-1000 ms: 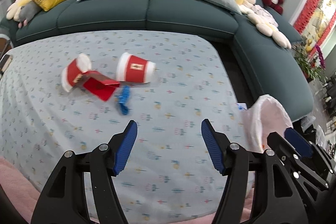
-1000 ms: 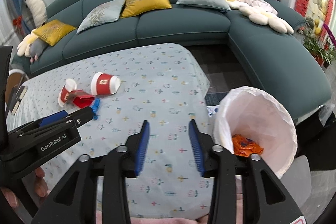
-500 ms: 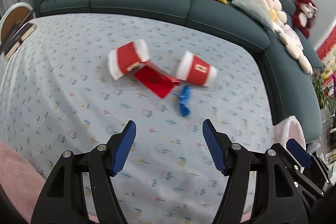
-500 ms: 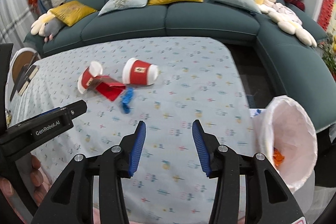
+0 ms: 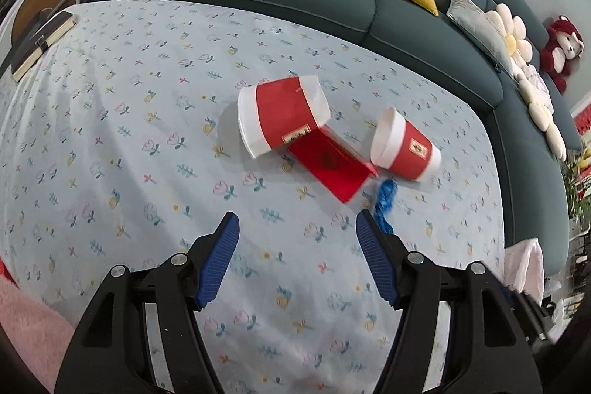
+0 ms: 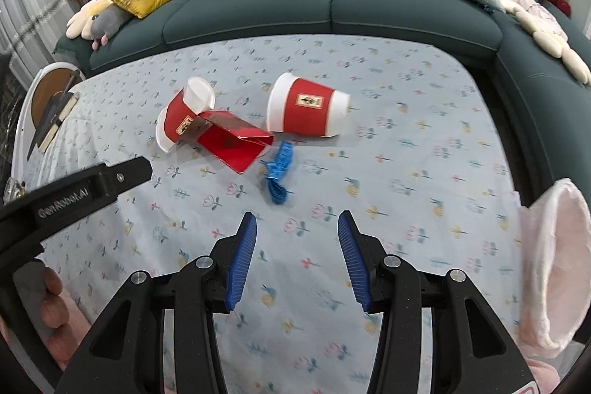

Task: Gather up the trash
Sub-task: 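Grasp the red envelope with the left tool while the right grasps the blue lanyard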

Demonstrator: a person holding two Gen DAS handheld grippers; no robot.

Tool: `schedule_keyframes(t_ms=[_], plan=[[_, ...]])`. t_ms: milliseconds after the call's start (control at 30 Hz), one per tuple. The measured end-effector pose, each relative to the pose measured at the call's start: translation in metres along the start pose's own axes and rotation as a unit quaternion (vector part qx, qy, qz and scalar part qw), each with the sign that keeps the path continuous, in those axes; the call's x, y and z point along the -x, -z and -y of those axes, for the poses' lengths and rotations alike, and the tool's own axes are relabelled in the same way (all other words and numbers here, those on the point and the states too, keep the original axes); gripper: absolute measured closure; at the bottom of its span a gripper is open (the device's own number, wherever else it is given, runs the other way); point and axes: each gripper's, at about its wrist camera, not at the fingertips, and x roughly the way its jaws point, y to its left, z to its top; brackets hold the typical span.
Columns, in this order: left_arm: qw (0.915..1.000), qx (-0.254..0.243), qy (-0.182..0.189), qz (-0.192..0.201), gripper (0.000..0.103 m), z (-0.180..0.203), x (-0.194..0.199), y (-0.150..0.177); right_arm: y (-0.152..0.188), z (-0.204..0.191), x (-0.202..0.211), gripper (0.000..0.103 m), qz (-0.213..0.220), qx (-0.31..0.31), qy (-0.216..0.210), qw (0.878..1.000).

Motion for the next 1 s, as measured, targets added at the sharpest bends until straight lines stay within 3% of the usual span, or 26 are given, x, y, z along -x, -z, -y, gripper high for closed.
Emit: schedule_keyframes(t_ms=[433, 667, 767, 900, 1000], plan=[[0.9997, 0.009, 0.012, -0.017, 0.041, 0.017, -0.049, -0.043, -0.025, -0.013, -0.07, 0.061, -0.039, -0.005, -0.012, 0.999], [0.999, 0.019, 0.017, -0.036, 0.042, 0.025, -0.08, -0.055, -0.029, -0.008, -0.09, 0.074, -0.055, -0.009, -0.019, 0.998], [0.9982, 0.024, 0.026, -0.049, 0.051, 0.026, -0.092, -0.057, -0.031, -0.007, -0.096, 0.075, -0.057, -0.01, -0.02, 0.998], [0.9969, 0.019, 0.039, -0.066, 0.078, 0.03, -0.105, -0.056, -0.029, -0.005, -0.103, 0.085, -0.063, -0.009, -0.027, 0.998], [0.9964, 0.013, 0.047, -0.069, 0.088, 0.034, -0.109, -0.053, -0.027, -0.005, -0.102, 0.088, -0.063, -0.006, -0.031, 0.998]])
